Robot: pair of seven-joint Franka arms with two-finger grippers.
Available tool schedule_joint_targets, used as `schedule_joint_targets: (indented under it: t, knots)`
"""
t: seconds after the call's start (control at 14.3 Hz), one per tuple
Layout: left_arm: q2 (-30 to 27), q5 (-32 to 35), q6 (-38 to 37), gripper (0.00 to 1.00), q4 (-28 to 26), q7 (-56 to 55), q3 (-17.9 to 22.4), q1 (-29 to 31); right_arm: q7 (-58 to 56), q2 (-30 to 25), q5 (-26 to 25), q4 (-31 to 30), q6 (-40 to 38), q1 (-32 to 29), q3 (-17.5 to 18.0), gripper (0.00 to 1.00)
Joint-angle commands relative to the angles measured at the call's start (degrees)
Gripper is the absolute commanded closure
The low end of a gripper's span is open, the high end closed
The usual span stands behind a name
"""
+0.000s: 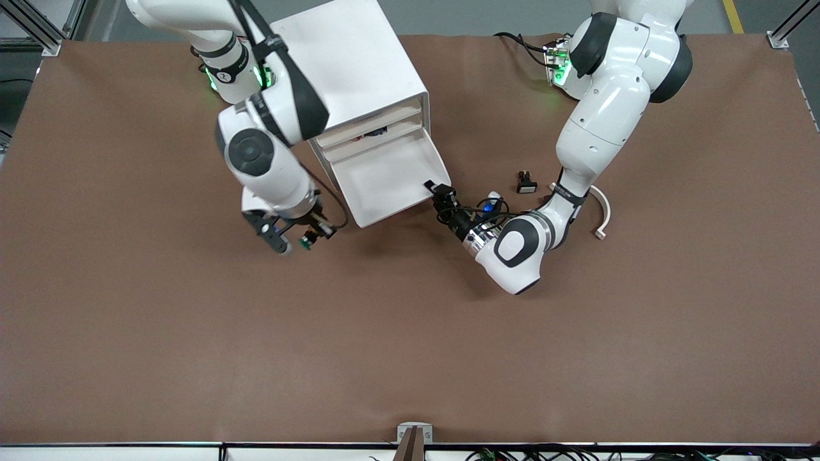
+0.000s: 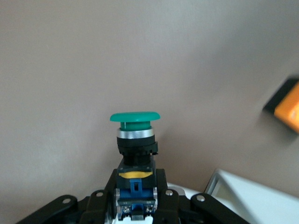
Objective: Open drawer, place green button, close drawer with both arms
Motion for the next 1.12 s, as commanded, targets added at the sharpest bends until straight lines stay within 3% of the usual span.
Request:
schedule_joint_targets:
  t: [0.0,0.21,0.49,0.7,0.91,1.05]
  knots:
    - [1.15,-1.53,0.64,0.0,1.48,3.82,0.01,0.84,8.7,-1.83,0.64,-3.09,1.6,4.53,-0.73,1.0]
    - [0.63,-2.15,0.64,0.0,3.41,9.62,0.01,1.28,15.82,-1.48,0.03,-2.92,1.95,9.0,-0.73,1.0]
    - [0.1,-1.72,0.56,0.0,8.5,25.95,-0.16,2.68,24.0,0.62,-0.24,-2.74,4.85,14.19,-0.82,1.0]
    - [-1.21,-0.75,0.73,0.0,12.19,41.31,4.73,1.12,27.87,2.9,-0.59,-2.57,7.4,16.13,-0.91,1.0]
    - [-4.63,2.93,2.74,0.0,12.38,56.8,10.63,-3.19,32.18,6.33,-2.43,-0.12,8.37,16.84,-0.82,1.0]
    - [-6.48,6.61,7.47,0.0,12.47,61.04,11.52,-4.08,32.81,7.83,-2.44,0.94,8.37,17.19,-0.82,1.0]
